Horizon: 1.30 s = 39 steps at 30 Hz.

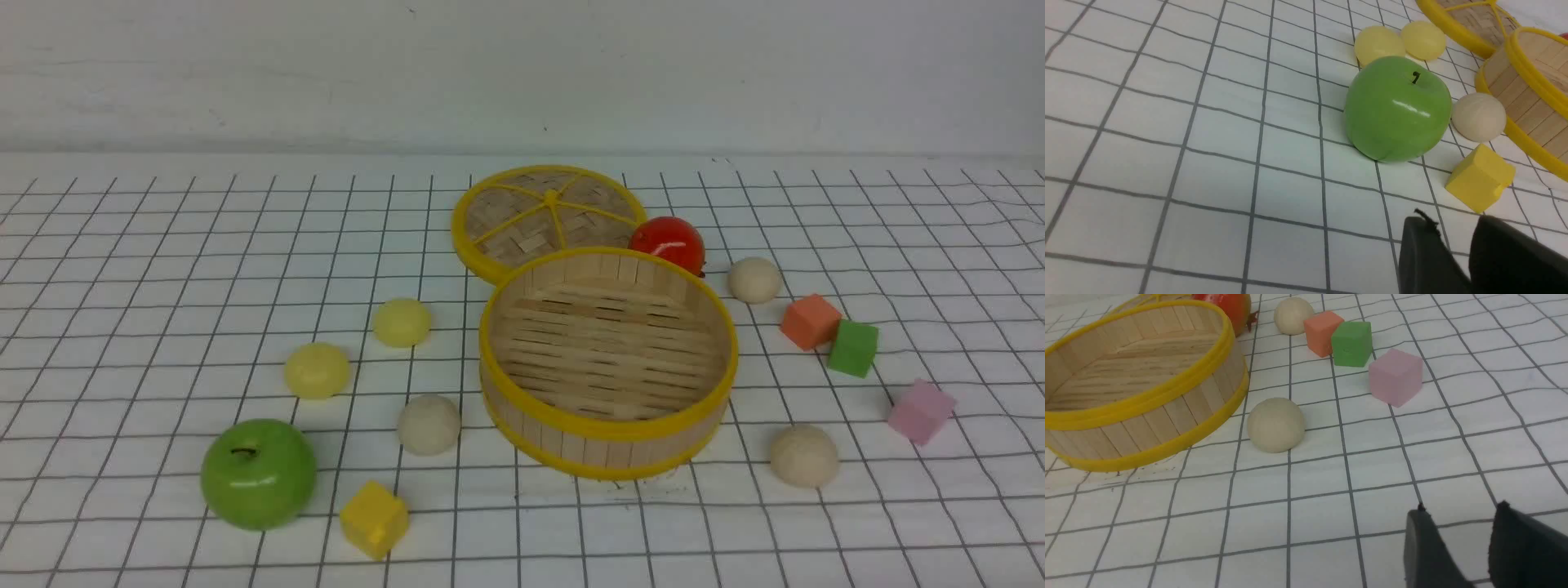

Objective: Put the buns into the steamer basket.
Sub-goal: Use the left arm to grab a steamed stuffed bun

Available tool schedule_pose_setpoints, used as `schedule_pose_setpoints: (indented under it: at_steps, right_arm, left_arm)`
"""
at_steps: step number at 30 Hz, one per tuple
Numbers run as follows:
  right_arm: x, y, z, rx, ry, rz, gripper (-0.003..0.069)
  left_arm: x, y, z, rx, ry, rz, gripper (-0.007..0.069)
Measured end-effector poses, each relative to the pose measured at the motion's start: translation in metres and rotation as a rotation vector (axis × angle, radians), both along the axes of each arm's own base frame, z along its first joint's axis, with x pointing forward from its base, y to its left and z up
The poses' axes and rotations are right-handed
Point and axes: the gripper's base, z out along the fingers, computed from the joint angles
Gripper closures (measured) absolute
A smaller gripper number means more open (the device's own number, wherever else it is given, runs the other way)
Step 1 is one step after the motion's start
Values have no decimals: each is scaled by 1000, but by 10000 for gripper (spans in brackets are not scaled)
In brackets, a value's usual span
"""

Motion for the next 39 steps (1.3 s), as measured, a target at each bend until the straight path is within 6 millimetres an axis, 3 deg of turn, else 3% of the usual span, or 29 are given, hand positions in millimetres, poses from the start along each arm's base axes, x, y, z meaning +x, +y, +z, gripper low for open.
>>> schedule_pose_setpoints:
  at_steps: [23,30,36,39]
  right_arm:
    - [0,0,0,0,0,0,420]
    - [0,0,0,0,0,0,420]
    - [0,0,0,0,0,0,420]
    - [0,0,0,0,0,0,420]
  left_arm:
    - [0,0,1,-16,-11,1,431]
    - [4,-2,23,-591,-166,87,428]
    - [3,0,41,-635,-256,83,459]
    - [-6,-7,76,-506,-245,-26,557]
